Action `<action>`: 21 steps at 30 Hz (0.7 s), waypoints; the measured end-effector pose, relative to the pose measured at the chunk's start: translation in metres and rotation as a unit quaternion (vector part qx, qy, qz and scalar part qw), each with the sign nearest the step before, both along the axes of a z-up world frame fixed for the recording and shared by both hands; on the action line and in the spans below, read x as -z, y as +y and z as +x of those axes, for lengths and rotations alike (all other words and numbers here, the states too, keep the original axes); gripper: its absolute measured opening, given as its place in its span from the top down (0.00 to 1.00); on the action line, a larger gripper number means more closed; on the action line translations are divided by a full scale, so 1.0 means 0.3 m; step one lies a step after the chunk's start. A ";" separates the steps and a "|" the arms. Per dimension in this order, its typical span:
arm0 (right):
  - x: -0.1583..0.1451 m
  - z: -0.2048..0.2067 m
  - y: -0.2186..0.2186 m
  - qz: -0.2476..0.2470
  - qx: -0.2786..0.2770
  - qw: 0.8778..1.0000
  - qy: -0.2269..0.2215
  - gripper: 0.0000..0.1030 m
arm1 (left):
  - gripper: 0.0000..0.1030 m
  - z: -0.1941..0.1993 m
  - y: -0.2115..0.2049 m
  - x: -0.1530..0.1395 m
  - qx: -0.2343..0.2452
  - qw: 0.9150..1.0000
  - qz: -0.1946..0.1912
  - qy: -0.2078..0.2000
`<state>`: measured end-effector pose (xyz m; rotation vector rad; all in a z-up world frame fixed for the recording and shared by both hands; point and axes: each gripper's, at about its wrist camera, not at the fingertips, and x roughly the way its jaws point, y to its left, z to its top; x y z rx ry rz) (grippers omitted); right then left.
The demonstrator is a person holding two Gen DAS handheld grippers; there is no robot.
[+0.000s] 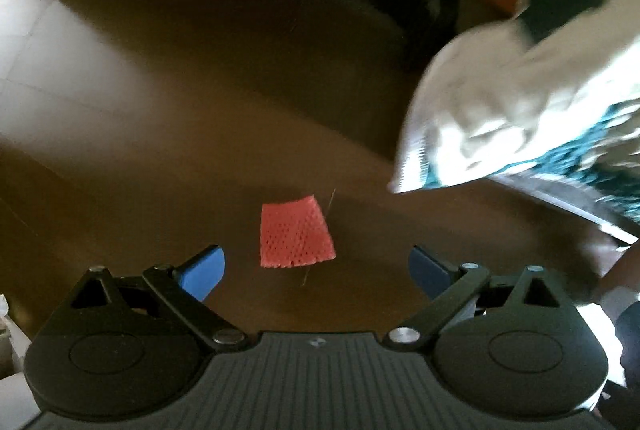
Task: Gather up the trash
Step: 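Lower left tool toward red foam net while right tool lowers toward clear plastic bag, then close left tool on red foam net while right tool closes on clear plastic bag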
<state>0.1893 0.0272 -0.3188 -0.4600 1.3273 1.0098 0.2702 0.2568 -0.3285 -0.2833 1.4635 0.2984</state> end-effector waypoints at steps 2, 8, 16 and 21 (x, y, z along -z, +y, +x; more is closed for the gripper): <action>0.084 -0.010 0.041 -0.016 -0.012 0.999 0.026 0.37 | 0.04 0.015 0.017 0.102 0.007 1.000 0.000 0.023; 0.286 -0.037 0.126 -0.051 -0.046 0.993 0.094 0.37 | 0.04 0.029 0.089 0.381 -0.017 0.997 -0.006 0.077; 0.507 -0.039 0.191 -0.083 -0.017 0.984 0.156 0.37 | 0.04 0.023 0.106 0.650 -0.045 0.993 -0.026 0.109; 0.604 -0.084 0.232 -0.111 -0.034 0.980 0.161 0.37 | 0.04 0.003 0.099 0.739 -0.050 0.992 -0.035 0.113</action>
